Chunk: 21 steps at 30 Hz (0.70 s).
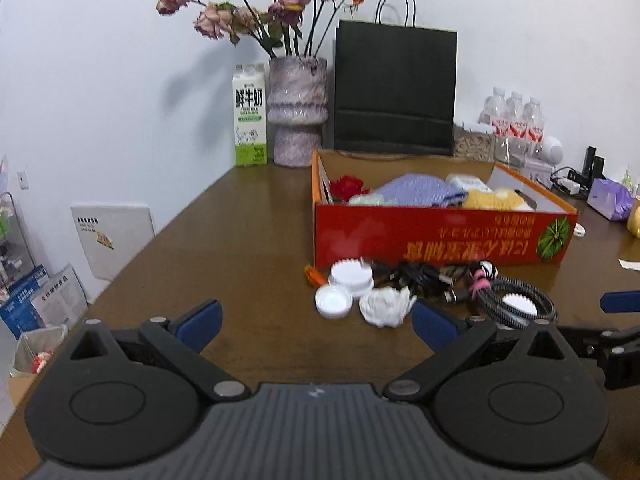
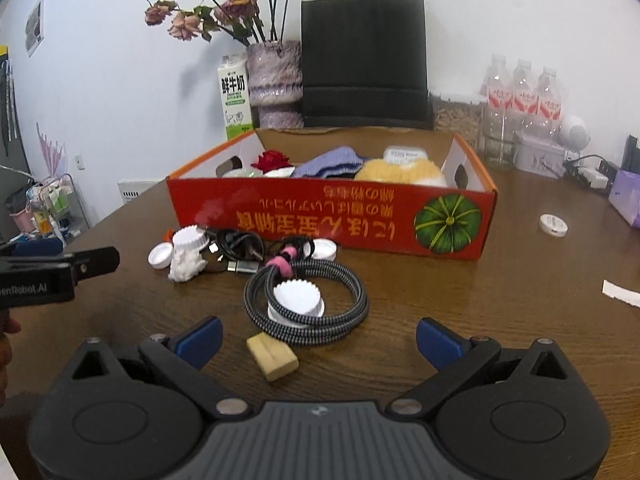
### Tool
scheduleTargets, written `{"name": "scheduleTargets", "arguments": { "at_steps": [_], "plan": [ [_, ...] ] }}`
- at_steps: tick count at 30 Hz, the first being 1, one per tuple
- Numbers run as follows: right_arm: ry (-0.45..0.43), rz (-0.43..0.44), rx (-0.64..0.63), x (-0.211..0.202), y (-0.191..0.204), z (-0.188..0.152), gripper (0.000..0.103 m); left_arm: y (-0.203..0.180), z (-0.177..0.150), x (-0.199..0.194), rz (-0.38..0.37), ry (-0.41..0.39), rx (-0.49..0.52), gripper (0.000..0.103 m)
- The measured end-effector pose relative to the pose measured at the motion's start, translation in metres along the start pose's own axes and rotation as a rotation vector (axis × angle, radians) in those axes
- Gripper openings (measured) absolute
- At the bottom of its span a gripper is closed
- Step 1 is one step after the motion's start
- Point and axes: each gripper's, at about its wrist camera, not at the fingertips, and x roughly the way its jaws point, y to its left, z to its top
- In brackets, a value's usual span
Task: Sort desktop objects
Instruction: 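Move both tools back toward the braided cable and white caps, then grasp a white cap with the left gripper while the right gripper grasps the braided cable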
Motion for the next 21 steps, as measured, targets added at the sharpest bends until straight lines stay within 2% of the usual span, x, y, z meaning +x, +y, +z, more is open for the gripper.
{"name": "scheduleTargets", "arguments": {
  "at_steps": [14,21],
  "plan": [
    [0.027,-0.005,-0.015,0.019,0.003,0.007,0.103,0.004,0.009,0.021,0.023,0.024,0.006,0.103],
    [0.056,-0.009,-0.032,0.037,0.003,0.014,0.103,0.006,0.009,0.037,0.028,0.064,0.01,0.101]
  ]
}}
